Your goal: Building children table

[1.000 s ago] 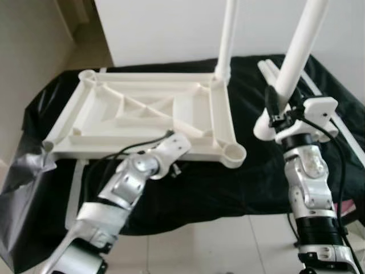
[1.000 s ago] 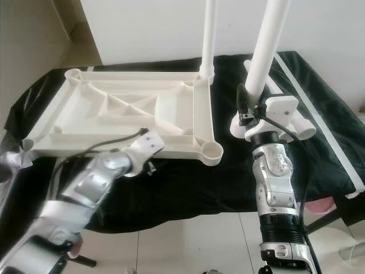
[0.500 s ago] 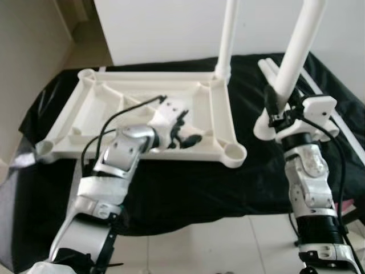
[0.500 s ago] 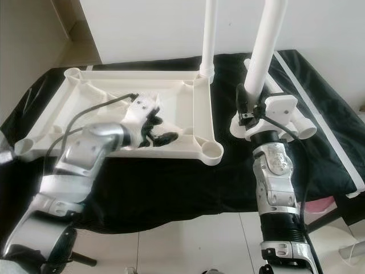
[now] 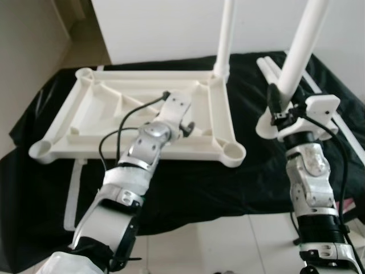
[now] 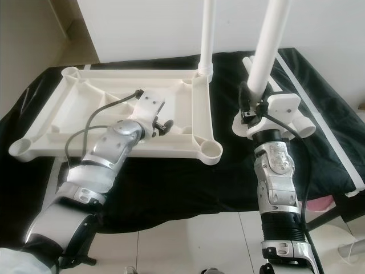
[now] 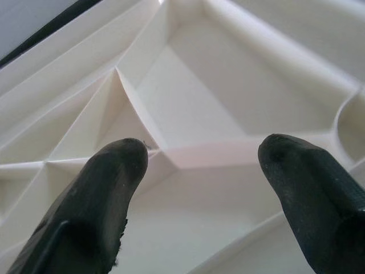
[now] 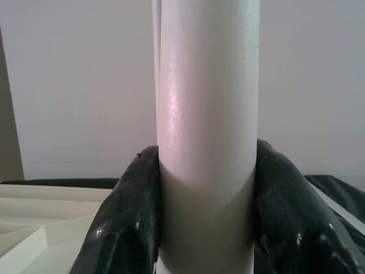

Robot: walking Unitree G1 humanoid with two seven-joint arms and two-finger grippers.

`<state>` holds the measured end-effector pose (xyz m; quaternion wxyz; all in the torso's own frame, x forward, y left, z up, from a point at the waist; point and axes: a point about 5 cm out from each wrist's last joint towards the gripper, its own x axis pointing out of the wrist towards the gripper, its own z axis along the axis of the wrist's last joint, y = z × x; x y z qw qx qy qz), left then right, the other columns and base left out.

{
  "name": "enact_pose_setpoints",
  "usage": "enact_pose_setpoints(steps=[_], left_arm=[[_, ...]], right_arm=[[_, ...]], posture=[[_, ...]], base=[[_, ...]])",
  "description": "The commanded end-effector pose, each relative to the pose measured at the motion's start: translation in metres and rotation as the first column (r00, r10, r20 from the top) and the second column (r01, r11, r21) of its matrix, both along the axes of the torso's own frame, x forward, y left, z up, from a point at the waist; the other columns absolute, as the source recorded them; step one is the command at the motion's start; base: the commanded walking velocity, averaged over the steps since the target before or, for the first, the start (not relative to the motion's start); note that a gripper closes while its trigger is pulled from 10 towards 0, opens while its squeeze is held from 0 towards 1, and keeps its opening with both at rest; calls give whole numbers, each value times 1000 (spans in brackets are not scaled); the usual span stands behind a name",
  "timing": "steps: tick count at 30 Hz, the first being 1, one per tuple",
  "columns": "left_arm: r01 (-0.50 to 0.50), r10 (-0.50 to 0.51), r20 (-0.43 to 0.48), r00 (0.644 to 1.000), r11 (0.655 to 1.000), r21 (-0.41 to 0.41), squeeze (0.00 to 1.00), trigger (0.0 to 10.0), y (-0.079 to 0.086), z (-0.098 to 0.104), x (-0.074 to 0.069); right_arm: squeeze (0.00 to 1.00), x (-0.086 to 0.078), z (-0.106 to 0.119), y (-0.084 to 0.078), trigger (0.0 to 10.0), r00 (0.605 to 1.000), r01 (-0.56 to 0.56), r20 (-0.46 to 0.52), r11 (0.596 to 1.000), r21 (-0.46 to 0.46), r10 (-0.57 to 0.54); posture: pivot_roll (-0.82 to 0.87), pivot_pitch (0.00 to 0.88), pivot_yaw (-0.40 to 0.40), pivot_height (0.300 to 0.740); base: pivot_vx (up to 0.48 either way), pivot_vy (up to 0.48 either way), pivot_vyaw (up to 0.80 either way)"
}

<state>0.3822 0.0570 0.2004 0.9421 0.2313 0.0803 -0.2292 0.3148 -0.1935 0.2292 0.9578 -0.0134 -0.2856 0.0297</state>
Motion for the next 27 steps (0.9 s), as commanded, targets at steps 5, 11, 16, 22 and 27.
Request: enact_pose_setpoints(steps=[5, 11, 16, 22, 27], left_arm=[[-13, 11, 18, 1000, 997, 78, 0, 10000, -1, -13, 0], [141, -138, -57, 989, 989, 51, 0, 10000, -14, -27, -12], [318, -310, -137, 941, 947, 38, 0, 10000, -19, -35, -27], [518, -488, -232, 841, 851, 86, 0, 10000, -10, -51, -50], [605, -558, -295, 775, 790, 97, 0, 10000, -1, -58, -63]], right_arm=[[0, -2, 3, 1, 10000, 1000, 4, 14, 1000, -3, -4], [0, -2, 2, 2, 10000, 1000, 0, 9, 1000, 0, 0], [0, -1, 1, 2, 10000, 1000, -1, 8, 1000, 1, 1], [0, 0, 1, 2, 10000, 1000, -2, 9, 1000, 0, 2], [0, 0, 1, 3, 10000, 1000, -4, 8, 1000, 0, 4]], posture=[[-68, 97, 46, 740], [-61, 101, 48, 740], [-56, 101, 47, 740], [-53, 100, 46, 740], [-51, 100, 45, 740]], base=[[0, 0, 0], [0, 0, 0], [0, 0, 0], [0, 0, 0], [0, 0, 0]])
